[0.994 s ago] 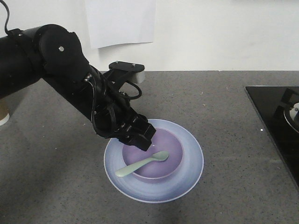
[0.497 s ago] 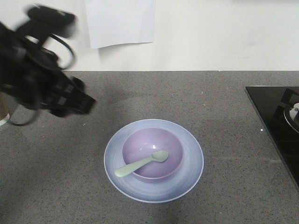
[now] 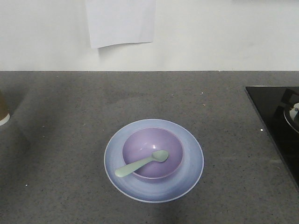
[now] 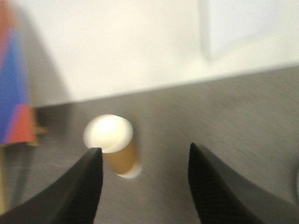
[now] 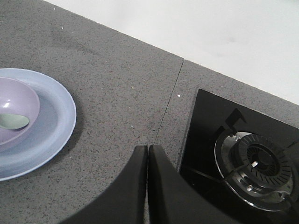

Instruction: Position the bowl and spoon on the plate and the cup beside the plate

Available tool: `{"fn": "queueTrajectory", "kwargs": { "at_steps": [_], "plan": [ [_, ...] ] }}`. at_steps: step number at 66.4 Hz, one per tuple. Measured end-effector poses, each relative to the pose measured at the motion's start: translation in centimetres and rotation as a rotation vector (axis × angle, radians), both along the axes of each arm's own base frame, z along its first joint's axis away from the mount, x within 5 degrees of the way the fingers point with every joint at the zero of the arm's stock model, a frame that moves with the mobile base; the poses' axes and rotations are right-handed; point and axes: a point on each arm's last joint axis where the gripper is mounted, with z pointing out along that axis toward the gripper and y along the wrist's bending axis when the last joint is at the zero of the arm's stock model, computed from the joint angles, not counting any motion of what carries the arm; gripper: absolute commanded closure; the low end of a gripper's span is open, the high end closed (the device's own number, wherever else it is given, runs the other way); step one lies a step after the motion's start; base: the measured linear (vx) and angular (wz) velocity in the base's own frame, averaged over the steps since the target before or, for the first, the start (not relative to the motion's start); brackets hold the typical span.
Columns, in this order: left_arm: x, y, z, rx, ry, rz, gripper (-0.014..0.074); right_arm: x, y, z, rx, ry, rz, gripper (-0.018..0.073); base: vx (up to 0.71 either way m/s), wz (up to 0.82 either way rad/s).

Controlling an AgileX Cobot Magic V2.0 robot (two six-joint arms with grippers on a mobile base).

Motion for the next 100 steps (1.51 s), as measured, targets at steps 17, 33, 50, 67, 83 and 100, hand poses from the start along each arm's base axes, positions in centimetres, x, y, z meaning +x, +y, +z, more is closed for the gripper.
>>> {"fn": "queueTrajectory", "kwargs": {
  "at_steps": [17, 33, 50, 67, 83, 100],
  "plan": [
    [0.9, 1.4, 1.2, 0.158, -0.124, 0.192, 0.0302, 0.0, 0.0, 0.0, 0.02, 0.003, -0.008, 0.0564, 0.0, 0.0],
    [5.6, -1.7, 0.3, 0.168, -0.175, 0.169, 0.0325, 0.0, 0.0, 0.0, 0.022, 0.003, -0.01, 0.0564, 0.0, 0.0],
    [10.4, -1.3, -0.7, 0.202, -0.249, 0.279, 0.0325, 0.0, 0.0, 0.0, 0.023, 0.004, -0.01, 0.0564, 0.0, 0.0],
    [12.1, 4.6, -1.4, 0.181, -0.245, 0.485, 0.0325, 0.0, 0.0, 0.0, 0.023, 0.005, -0.011, 0.0564, 0.0, 0.0],
    [12.6, 8.4, -2.3, 0.016, -0.22, 0.529, 0.0325, 0.0, 0.0, 0.0, 0.022, 0.006, -0.011, 0.0564, 0.0, 0.0],
    [16.4, 10.1, -6.6, -0.107, -0.029, 0.484, 0.0325, 0.0, 0.0, 0.0, 0.022, 0.006, -0.011, 0.0564, 0.0, 0.0]
  ]
}}
